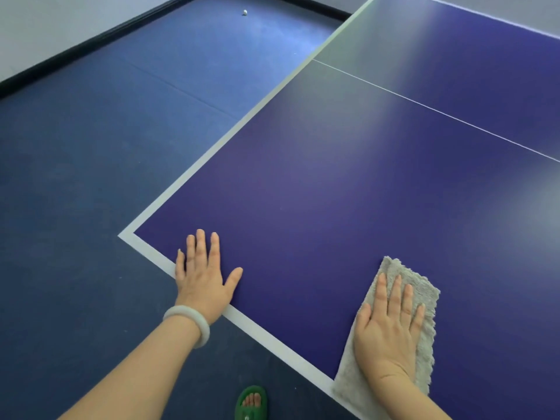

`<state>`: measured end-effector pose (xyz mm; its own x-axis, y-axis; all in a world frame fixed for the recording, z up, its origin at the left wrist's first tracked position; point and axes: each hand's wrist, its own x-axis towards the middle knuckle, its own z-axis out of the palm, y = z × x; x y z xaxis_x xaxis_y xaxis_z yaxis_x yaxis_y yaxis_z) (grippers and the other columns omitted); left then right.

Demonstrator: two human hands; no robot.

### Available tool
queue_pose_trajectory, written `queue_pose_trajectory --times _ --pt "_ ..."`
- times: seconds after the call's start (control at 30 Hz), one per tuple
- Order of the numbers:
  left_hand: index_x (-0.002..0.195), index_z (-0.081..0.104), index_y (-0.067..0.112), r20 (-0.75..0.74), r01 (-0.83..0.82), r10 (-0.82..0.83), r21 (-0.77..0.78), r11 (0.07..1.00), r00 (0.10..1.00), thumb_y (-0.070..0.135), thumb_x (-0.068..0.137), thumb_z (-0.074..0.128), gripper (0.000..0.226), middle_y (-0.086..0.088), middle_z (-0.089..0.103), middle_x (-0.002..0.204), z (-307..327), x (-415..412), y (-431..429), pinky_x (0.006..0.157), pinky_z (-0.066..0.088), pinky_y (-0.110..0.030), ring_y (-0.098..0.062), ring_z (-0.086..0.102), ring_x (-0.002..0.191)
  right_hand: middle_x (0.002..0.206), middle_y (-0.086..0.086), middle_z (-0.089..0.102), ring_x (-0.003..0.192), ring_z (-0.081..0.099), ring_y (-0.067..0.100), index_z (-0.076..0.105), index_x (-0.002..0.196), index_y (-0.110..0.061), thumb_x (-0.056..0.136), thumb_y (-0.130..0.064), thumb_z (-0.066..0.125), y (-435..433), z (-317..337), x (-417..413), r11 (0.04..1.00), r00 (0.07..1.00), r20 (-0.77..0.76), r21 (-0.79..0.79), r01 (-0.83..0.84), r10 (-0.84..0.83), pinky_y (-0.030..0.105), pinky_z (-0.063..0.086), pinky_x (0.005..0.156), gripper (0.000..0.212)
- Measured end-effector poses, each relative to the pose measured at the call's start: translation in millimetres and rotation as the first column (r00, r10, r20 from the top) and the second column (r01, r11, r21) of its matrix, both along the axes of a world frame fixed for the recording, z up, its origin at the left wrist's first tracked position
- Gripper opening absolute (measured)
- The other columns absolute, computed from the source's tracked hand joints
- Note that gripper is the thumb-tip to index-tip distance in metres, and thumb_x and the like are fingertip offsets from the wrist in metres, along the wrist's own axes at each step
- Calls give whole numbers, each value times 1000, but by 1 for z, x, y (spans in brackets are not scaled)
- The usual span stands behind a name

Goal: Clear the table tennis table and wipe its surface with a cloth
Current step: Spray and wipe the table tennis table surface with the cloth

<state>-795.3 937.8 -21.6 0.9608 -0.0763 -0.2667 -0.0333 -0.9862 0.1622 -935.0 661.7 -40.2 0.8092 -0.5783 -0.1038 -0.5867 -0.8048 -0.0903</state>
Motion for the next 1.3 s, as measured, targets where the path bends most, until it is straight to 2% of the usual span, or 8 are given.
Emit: queue_pose_trajectory --times 0.4,0.53,0.67,0.8,0.9,1.03,1.2,1.3 --pt "148 -30 18 -138 34 -27 46 998 990 55 102 21 79 -7 -39 155 8 8 1 118 -19 -45 -24 -36 143 165 -4 -14 151 -16 23 -8 156 -33 104 -39 13 74 21 199 860 859 -71 106 -500 508 50 -12 120 57" --pt "149 -30 18 -147 35 -30 33 999 989 48 104 21 74 -7 -38 156 10 8 2 118 -18 -45 -24 -34 144 165 -10 -4 151 -15 17 4 156 -38 103 -45 14 110 24 140 653 660 29 117 -748 751 48 -10 121 55" --pt "150 -27 18 -160 42 -35 36 998 986 47 103 23 75 -8 -35 157 12 8 1 118 -17 -45 -25 -31 145 165 -10 4 153 -3 18 8 157 -36 103 -42 29 84 23 36 630 633 20 83 -772 774 47 0 122 59" --pt "152 -24 18 -178 50 -41 45 998 983 51 102 28 80 -8 -33 158 17 10 0 119 -14 -46 -26 -29 146 165 -6 12 152 8 20 12 157 -32 99 -40 27 28 19 -46 821 820 -37 31 -571 571 49 11 120 60" --pt "153 -23 17 -209 71 -57 61 996 976 59 98 33 89 -9 -32 158 20 9 0 120 -13 -47 -28 -28 147 166 -1 -1 152 -4 20 0 157 -30 99 -40 11 9 18 -76 998 994 -90 20 -62 63 48 -1 122 60" --pt "154 -19 15 -254 94 -65 102 990 965 65 95 38 96 -13 -27 160 31 10 -4 121 -7 -49 -32 -23 148 163 8 -18 151 -14 29 -12 157 -20 102 -38 10 57 25 -46 931 928 -141 77 357 -344 52 -8 120 61" --pt "156 -10 19 -135 263 -262 -15 965 956 55 99 36 82 -10 -22 162 45 -36 -40 123 -4 -46 -29 -20 149 163 11 17 151 11 32 21 157 -18 98 -45 24 138 16 -7 960 962 -13 58 -273 274 54 6 119 64" --pt "156 -11 19 -98 354 -362 -89 931 927 52 102 30 76 -9 -23 162 44 -77 -68 123 -6 -44 -26 -22 149 165 4 9 152 3 26 12 158 -23 102 -44 30 121 14 -31 905 907 -12 65 -420 422 51 7 119 63"
